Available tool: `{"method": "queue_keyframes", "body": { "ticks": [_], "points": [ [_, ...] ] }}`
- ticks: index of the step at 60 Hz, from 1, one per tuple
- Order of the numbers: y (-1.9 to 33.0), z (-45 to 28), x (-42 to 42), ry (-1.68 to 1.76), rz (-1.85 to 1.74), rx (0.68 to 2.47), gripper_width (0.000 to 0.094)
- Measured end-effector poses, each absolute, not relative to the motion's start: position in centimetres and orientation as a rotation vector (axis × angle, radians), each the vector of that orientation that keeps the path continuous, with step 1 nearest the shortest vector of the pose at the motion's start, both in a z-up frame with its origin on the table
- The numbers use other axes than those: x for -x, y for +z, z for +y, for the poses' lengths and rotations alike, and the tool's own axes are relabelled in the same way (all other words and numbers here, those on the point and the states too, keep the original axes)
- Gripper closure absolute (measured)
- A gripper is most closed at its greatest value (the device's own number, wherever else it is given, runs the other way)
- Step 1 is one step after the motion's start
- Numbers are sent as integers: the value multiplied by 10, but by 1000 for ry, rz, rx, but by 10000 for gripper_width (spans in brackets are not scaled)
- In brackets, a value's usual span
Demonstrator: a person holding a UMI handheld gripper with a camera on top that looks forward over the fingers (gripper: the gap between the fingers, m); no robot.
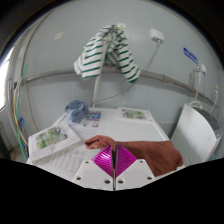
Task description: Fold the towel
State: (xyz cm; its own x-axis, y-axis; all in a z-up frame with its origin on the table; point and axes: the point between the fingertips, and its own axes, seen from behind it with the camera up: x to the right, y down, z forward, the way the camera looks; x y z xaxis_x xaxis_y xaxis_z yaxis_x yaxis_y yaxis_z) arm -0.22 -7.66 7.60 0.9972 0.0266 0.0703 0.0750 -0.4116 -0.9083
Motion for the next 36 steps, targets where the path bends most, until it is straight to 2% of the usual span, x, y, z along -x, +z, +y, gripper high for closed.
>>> {"method": "queue_keyframes", "body": {
  "ticks": [5,9,13,23,28,31,36],
  "points": [
    [103,-71,-63,-89,54,1975,924],
    [101,-71,-121,-135,159,1993,920],
    [84,-71,-173,-166,259,2021,913],
    [2,-80,-229,-200,239,2212,900],
    [5,-71,-230,-157,157,2175,877],
    [7,-74,-228,-123,114,2188,791],
    [15,-89,-225,-32,30,2201,389]
  ]
}}
